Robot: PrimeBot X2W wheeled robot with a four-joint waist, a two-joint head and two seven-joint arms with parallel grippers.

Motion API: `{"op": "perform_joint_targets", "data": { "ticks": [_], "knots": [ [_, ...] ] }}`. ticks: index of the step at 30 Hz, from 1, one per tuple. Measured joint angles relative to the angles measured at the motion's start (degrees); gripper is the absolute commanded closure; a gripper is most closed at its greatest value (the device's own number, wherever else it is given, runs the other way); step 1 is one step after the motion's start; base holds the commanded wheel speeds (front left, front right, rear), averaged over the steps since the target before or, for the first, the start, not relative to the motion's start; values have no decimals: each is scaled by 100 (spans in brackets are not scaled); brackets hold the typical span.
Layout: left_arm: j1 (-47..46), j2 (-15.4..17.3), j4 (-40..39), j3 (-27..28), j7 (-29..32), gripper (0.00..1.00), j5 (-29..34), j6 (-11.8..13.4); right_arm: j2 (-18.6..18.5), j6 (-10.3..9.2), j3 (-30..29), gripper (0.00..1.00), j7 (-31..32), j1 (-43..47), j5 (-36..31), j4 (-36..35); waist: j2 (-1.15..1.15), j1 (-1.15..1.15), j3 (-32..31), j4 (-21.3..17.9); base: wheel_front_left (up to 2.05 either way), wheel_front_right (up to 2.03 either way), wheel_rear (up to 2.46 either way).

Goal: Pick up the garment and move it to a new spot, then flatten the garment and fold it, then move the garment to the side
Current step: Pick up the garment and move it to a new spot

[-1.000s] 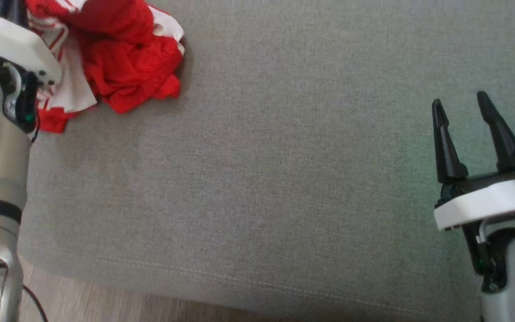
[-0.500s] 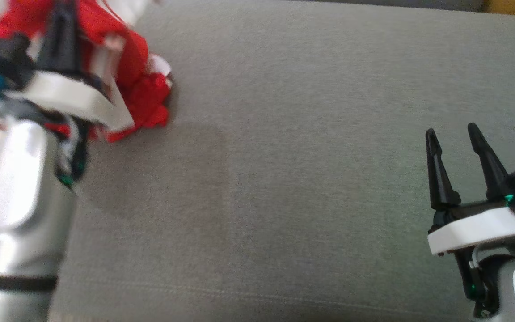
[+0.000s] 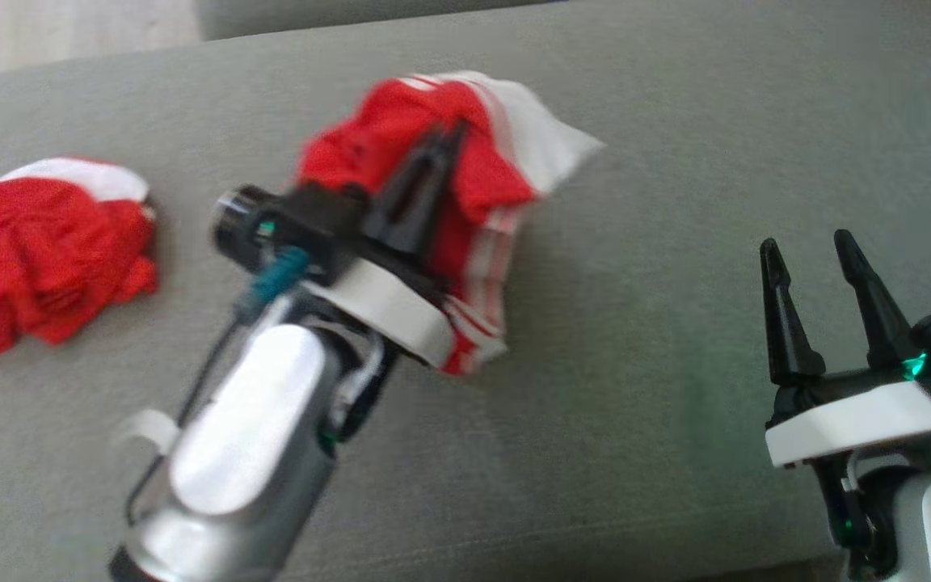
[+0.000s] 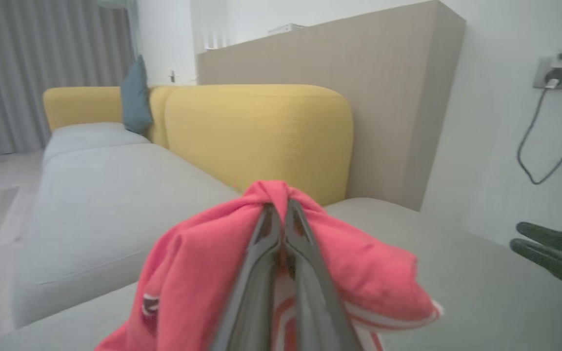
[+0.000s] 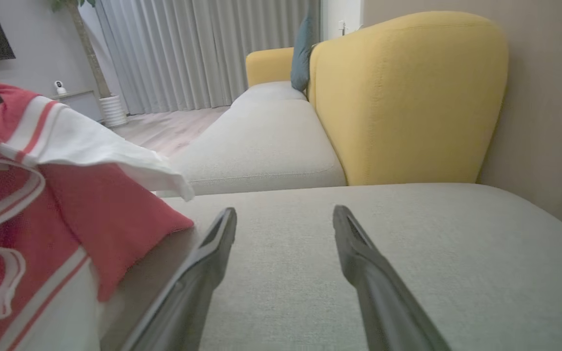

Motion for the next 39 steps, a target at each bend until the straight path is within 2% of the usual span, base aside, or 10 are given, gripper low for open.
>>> {"op": "perform_joint_targets", "data": {
  "ticks": [2, 5, 15, 16, 17, 21, 25, 32, 35, 39],
  "knots": [
    [-40, -204, 111, -316, 0, 100, -4, -122, 1, 0, 2, 0, -4, -3, 9, -4, 0, 0, 95, -265, 0, 0, 0],
    [-110, -319, 400, -623, 101, 100, -40, -187, 1, 0, 2, 0, -54, -4, 55, -3, 0, 0, 248, -460, 0, 0, 0],
    [-104, -365, 1605, -1204, 237, 100, -268, -427, 2, 0, 9, 0, -212, -150, 107, 188, 0, 2, 691, -664, 0, 0, 0],
    [-102, -363, 1644, -1255, 169, 38, -267, -430, 2, 0, 14, 0, -250, -150, 107, 233, 0, 2, 680, -645, 0, 0, 0],
    [-101, -364, 1667, -1305, 98, 0, -266, -442, 3, 0, 22, 0, -252, -149, 107, 274, 0, 1, 655, -620, 0, 0, 0],
    [-12, -374, 1607, -1296, -293, 0, -268, -360, 3, 0, 60, 0, -256, -148, 187, 413, 0, 1, 513, -481, 0, 0, 0],
    [234, -288, 1272, -1033, -614, 0, -270, -40, 3, 0, 92, 0, -253, -142, 166, 472, 0, 0, 299, -322, 0, 0, 0],
    [784, 247, 694, -123, -816, 0, -430, 611, 3, 0, 87, 0, -218, -93, 73, 499, 0, 0, -44, 23, 0, 0, 0],
    [1059, 426, 556, 256, -821, 0, -536, 748, 3, 0, 89, 0, -138, -83, 20, 512, 0, 0, -189, 145, 0, 0, 0],
    [1444, 680, 357, 660, -824, 0, -621, 794, 3, 0, 79, 0, -89, 53, -20, 502, 0, 0, -371, 279, 0, 0, 0]
  ]
}}
